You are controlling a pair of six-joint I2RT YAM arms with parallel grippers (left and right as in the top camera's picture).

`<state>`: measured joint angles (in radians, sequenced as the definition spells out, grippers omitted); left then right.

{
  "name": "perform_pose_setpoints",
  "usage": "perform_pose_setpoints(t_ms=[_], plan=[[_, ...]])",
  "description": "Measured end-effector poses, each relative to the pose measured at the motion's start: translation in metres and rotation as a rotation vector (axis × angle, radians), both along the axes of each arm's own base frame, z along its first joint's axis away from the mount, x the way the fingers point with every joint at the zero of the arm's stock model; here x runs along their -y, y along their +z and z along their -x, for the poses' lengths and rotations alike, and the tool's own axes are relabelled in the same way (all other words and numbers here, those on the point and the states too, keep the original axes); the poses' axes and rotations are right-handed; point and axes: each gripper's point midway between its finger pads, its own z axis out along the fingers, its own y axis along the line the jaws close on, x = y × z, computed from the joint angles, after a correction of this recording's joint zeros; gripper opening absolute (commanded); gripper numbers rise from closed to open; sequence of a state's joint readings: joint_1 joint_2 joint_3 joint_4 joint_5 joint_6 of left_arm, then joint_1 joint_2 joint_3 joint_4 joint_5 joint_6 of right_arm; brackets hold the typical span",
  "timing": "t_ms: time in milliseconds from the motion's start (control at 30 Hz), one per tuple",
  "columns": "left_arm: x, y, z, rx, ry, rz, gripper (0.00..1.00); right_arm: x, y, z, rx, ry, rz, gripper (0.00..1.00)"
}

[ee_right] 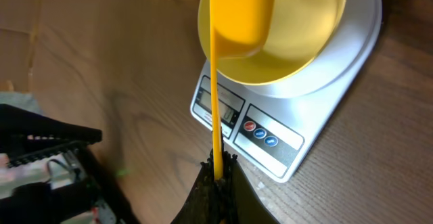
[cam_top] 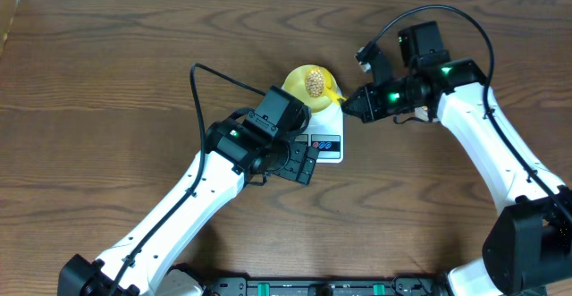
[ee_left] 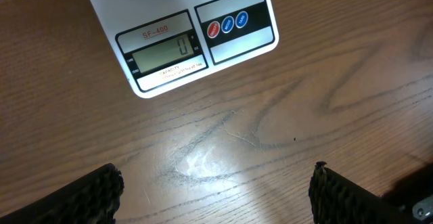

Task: Scoop item into bowl and weigh 50g on scale
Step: 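Carry the filled scoop left over the yellow bowl on the scale, then tilt the scoop with the right gripper to pour soybeans into bowl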

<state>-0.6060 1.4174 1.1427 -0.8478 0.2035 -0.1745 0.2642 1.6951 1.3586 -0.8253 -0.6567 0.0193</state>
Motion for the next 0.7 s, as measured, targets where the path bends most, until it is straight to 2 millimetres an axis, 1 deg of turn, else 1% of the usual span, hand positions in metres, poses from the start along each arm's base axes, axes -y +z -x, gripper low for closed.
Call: perform_pose_setpoints(t_ms=[133,300,567,700], plan=[[0.0,0.0,0.0,0.0,0.0,0.0,0.9,-0.002,-0.005,0.001,0.015,0.006,0.048,0.01],[0.0,0.0,0.0,0.0,0.0,0.0,0.91,0.0,-0.011,-0.001,0.043,0.004,0.114,0.01],[0.0,0.0,0.0,0.0,0.0,0.0,0.91,0.002,-0.014,-0.007,0.093,0.008,0.172,0.01],[0.0,0.0,0.0,0.0,0.0,0.0,0.91,-0.001,-0.016,-0.007,0.119,0.025,0.197,0.01]])
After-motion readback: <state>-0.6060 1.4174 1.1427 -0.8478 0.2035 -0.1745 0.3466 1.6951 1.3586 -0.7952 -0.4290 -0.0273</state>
